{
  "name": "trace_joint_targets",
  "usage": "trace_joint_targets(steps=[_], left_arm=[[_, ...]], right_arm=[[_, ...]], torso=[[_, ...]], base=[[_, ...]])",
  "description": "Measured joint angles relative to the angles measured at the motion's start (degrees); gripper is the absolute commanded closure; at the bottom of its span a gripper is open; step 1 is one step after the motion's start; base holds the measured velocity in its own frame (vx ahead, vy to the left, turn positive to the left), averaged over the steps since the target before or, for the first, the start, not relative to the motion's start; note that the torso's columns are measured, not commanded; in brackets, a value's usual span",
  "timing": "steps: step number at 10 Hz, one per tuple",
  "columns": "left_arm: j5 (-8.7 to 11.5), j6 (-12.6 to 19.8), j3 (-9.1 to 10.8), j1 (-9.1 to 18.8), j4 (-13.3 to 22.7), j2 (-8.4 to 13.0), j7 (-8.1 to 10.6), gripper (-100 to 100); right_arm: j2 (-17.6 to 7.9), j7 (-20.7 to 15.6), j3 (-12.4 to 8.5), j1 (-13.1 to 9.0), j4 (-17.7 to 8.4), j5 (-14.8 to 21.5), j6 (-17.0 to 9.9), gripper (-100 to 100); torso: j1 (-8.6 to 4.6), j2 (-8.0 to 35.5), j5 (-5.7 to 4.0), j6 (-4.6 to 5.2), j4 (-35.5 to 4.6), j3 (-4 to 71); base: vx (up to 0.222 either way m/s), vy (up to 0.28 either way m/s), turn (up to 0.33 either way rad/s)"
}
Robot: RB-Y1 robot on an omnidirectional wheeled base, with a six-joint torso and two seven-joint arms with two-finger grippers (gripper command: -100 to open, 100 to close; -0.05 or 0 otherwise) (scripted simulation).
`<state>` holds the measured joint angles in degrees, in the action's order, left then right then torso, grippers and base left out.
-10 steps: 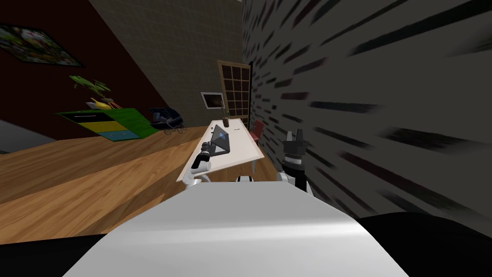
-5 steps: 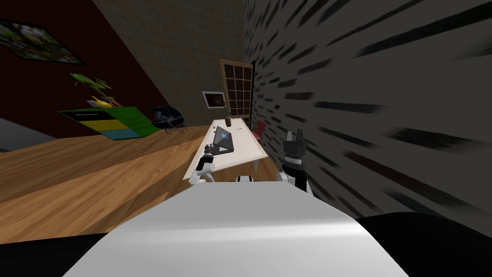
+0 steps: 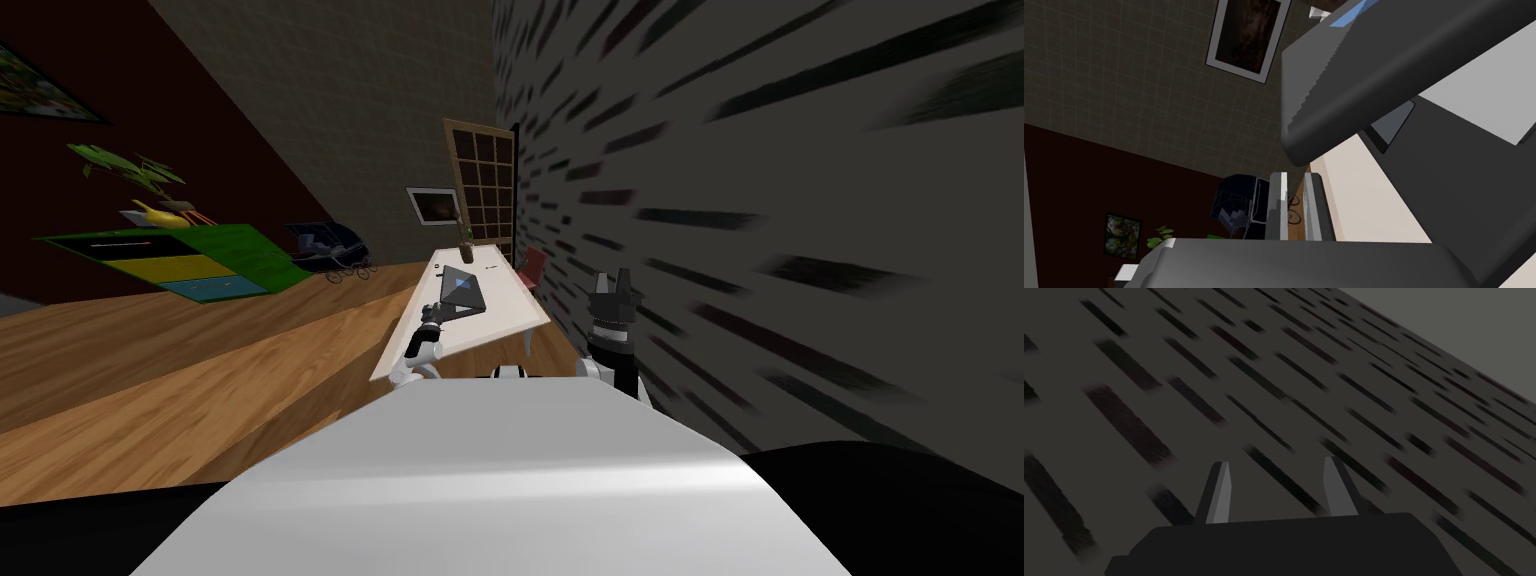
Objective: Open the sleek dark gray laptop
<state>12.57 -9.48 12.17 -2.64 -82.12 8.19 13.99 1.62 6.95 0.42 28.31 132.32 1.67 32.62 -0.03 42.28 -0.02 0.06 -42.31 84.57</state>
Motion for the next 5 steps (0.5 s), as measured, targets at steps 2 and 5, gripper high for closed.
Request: trace_joint_targets(steps=[2,5], left_arm=[[-1.38,-1.64,0.64,0.9,3.11,1.53,1.89,-100],[-4.69,-2.31,1.31,1.39,4.22,2.89,6.5,-100]], right_arm=[[0.0,0.0,0.0,0.01,0.0,0.0,0.0,0],[0.0,0.0,0.0,0.01,0.0,0.0,0.0,0]], torso=[[-0.14,-0.06,-0.04,-0.06,0.03,0.05],[0.2,0.03,0.07,-0.06,0.02,-0.01]], base=[[0.004,-0.088,0.016],[0.001,-0.042,0.002]])
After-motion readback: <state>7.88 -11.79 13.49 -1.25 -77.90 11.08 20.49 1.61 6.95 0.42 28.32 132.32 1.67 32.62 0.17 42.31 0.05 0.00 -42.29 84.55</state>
